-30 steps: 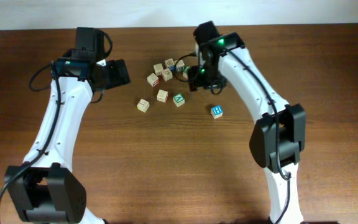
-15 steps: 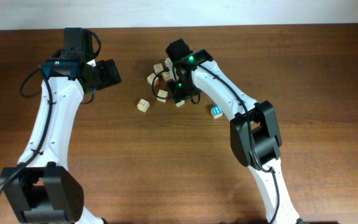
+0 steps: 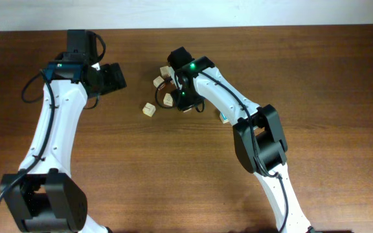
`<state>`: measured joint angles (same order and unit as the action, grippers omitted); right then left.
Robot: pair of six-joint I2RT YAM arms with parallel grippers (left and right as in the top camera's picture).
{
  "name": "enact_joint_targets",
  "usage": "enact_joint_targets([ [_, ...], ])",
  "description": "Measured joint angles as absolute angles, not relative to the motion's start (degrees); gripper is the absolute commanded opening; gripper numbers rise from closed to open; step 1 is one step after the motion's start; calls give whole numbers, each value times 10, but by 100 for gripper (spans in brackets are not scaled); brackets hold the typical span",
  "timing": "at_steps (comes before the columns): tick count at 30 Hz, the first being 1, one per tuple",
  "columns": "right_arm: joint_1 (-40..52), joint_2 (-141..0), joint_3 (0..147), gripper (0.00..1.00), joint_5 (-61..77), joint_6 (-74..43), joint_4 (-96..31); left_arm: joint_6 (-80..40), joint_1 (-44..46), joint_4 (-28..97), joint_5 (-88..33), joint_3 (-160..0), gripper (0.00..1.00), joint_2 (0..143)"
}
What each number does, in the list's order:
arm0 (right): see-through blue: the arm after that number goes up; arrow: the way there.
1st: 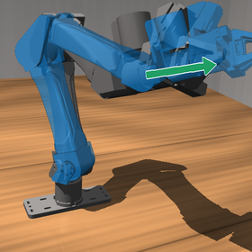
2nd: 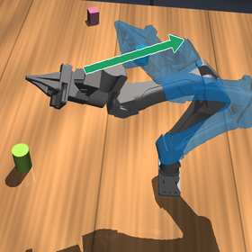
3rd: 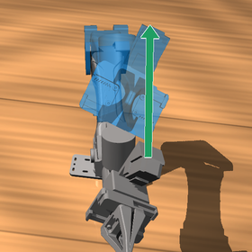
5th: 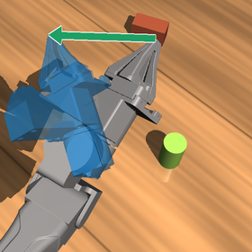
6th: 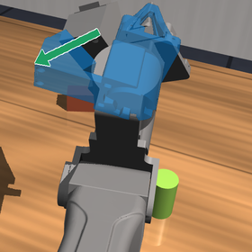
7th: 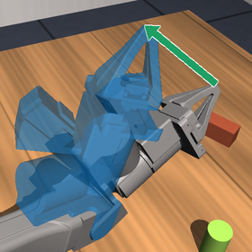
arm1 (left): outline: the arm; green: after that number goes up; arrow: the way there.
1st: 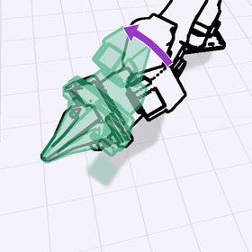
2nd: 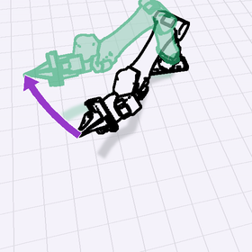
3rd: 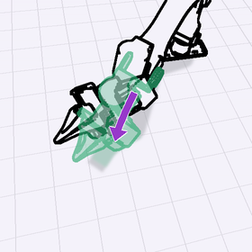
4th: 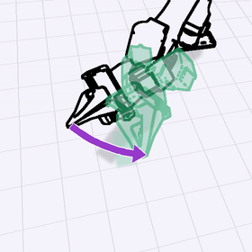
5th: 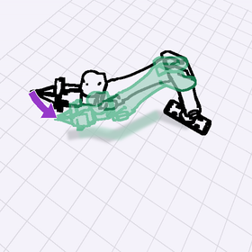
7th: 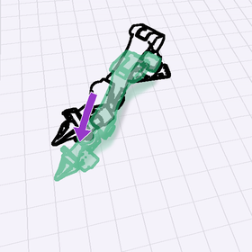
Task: Rotate 4 blocks
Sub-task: 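Grasp a green-letter block from the pile with the right gripper, then place the green-letter block beside the blue H block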
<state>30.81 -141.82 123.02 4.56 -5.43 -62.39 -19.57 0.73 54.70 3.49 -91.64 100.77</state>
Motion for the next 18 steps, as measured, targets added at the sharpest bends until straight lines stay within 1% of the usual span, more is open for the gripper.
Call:
enact_joint_targets([
  [4, 308, -1416, 1234, 24, 39, -147, -715, -196, 7, 549, 35, -916, 98, 1008],
  [5, 308, -1416, 1234, 29, 39, -162, -738, -196, 7, 549, 35, -916, 98, 1008],
  [8, 308, -1416, 1234, 30, 8, -198, -782, -196, 7, 551, 35, -916, 98, 1008],
  [10, 305, -1416, 1234, 30, -11, -206, -789, -196, 7, 551, 35, -916, 98, 1008],
  [12, 297, -1416, 1234, 36, -21, -210, -791, -196, 7, 552, 35, -916, 98, 1008],
  [13, 287, -1416, 1234, 46, -22, -211, -791, -196, 7, 552, 35, -916, 98, 1008],
  [14, 279, -1416, 1234, 48, -21, -212, -793, -196, 7, 553, 35, -916, 97, 1008],
  [15, 271, -1416, 1234, 54, -22, -212, -798, -196, 7, 553, 35, -916, 98, 1008],
  [16, 266, -1416, 1234, 56, -21, -213, -802, -196, 7, 553, 35, -916, 98, 1008],
  [18, 266, -1416, 1234, 56, -21, -211, -808, -196, 7, 553, 35, -916, 98, 1008],
])
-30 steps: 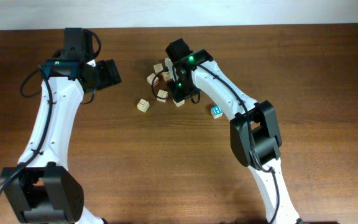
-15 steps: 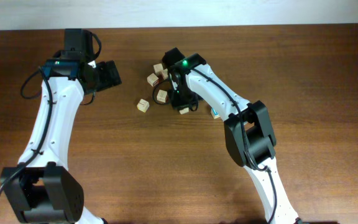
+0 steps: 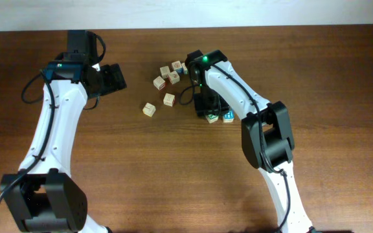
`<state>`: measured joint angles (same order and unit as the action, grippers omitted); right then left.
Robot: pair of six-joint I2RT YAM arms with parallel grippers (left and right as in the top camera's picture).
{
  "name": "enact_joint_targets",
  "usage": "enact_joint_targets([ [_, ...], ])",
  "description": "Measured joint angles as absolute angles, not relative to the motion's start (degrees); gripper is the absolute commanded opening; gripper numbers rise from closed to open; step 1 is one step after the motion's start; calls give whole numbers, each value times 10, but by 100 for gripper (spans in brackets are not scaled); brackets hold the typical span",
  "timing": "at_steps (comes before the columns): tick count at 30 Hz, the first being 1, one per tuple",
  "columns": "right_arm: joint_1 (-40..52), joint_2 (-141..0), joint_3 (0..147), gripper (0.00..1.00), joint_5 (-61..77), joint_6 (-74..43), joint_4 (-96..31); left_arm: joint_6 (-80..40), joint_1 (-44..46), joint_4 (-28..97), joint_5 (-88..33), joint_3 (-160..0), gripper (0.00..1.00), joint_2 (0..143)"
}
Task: Rotate 4 blocks
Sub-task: 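Place the green-letter block beside the blue H block, then grasp the cream block with the brown 'I' using the right gripper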
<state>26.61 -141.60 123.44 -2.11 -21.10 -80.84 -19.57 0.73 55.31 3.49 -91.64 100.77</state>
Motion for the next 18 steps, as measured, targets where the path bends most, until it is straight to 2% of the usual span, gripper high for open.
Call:
enact_joint_targets([
  [5, 267, -1418, 1341, 56, -11, -202, -827, -196, 7, 549, 35, -916, 98, 1008],
  [7, 275, -1418, 1371, 56, 13, -182, -768, -196, 7, 542, 35, -916, 97, 1008],
  [13, 333, -1418, 1325, 56, 26, -259, -600, -207, -36, 539, 35, -917, 96, 1008],
  [18, 351, -1418, 1291, 56, -15, -338, -556, -209, -65, 545, 37, -917, 97, 1008],
])
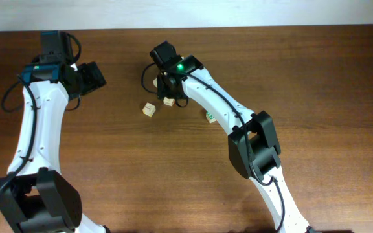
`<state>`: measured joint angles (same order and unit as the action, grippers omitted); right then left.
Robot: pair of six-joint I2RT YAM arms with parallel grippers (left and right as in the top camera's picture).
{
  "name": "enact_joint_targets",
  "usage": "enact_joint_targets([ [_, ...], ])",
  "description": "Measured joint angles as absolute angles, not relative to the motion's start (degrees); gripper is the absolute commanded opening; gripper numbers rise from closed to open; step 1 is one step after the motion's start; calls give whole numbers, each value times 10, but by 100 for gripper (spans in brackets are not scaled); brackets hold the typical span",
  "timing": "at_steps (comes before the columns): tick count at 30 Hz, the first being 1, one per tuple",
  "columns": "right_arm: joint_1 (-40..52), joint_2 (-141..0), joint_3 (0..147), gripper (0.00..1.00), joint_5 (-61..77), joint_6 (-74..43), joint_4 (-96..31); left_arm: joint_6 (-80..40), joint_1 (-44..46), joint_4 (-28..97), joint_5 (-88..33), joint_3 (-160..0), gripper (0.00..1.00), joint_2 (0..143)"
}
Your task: Rotate 4 blocks
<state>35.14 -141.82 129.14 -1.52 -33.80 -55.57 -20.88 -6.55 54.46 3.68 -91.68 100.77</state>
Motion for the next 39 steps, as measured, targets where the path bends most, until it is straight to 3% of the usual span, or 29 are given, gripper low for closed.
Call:
enact_joint_targets([
  [4, 356, -1422, 1273, 56, -26, -360, -532, -209, -65, 547, 37, -917, 97, 1008],
  [8, 359, -1433, 1273, 44, -26, -362, -507, -209, -65, 551, 37, -917, 97, 1008],
  [19, 365, -1436, 1249, 31, -29, -352, -531, -209, -65, 562, 37, -917, 97, 1008],
  [25, 344, -1433, 1265, 32, -25, -338, -721, -209, -65, 571, 37, -917, 97, 1008],
  [29, 317, -1433, 1264, 38, -24, -324, -775, -209, -65, 573, 37, -917, 98, 1008],
  [34, 303, -1434, 1262, 55, -12, -300, -788, -209, -65, 573, 37, -917, 98, 1008],
  [39, 305, -1442, 1321, 58, 28, -254, -798, -209, -65, 562, 37, -917, 98, 1008],
])
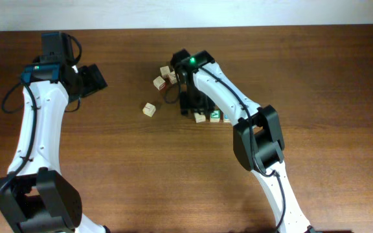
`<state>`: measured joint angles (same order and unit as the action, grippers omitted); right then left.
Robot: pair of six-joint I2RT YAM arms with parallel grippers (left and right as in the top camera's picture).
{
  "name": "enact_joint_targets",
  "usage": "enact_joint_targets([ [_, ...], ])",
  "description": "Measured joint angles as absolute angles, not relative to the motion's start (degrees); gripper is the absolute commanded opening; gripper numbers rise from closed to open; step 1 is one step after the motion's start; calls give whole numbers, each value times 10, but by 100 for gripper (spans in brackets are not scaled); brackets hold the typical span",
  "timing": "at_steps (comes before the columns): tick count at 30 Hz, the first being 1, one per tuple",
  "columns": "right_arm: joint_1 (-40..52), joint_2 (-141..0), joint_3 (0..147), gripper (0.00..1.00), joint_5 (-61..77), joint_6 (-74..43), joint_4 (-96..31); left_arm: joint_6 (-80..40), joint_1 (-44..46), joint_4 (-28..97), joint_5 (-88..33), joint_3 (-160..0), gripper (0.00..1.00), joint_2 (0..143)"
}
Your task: Rotate 4 blocks
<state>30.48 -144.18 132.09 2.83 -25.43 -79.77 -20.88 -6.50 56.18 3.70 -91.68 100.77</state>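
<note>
Several small wooden blocks lie on the brown table. One lone block point(148, 109) sits left of centre. A loose cluster point(158, 82) lies at the back, partly under the right arm. Three blocks stand in a row point(215, 116), and its leftmost block point(201, 118) touches the lower edge of my right gripper point(190, 109). That gripper points down and its fingers are hidden by its own dark body. My left gripper point(94, 79) hovers far left of all blocks with nothing in it.
The table's back edge point(238, 27) meets a white wall just behind the cluster. The right arm's links point(225, 97) stretch across the row of blocks. The left arm point(34, 129) runs down the left side.
My right gripper has moved from the back left, over the block beside the lone one, to the right and nearer. That block is gone from its spot; a third block now heads the row.
My right gripper was first at the cluster, then by two blocks on the right, then back over a block near the lone one. Now it stands at the row, which has three blocks. The left arm drew back leftward midway and has stayed there.
</note>
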Motion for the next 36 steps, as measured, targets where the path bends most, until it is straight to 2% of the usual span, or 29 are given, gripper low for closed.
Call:
enact_joint_targets([
  [2, 311, -1442, 1376, 58, 39, -248, -762, -208, -65, 548, 37, -917, 99, 1008],
  [8, 403, -1442, 1381, 59, 56, -222, -603, -208, -91, 542, 89, -917, 99, 1008],
  [12, 416, -1448, 1381, 62, 48, -212, -597, -208, -123, 542, 93, -917, 99, 1008],
  [15, 416, -1473, 1381, 66, 29, -281, -604, -208, -123, 542, 93, -917, 99, 1008],
  [19, 416, -1489, 1378, 57, 22, -342, -603, -208, -123, 542, 93, -917, 99, 1008],
  [24, 417, -1489, 1378, 49, 19, -370, -582, -208, -123, 543, 93, -917, 99, 1008],
  [27, 418, -1490, 1365, 40, 17, -375, -601, -208, -123, 547, 93, -917, 99, 1008],
  [33, 418, -1491, 1365, 38, 13, -324, -644, -208, -123, 549, 93, -917, 99, 1008],
  [36, 411, -1491, 1365, 37, 13, -300, -718, -208, -123, 549, 92, -917, 99, 1008],
])
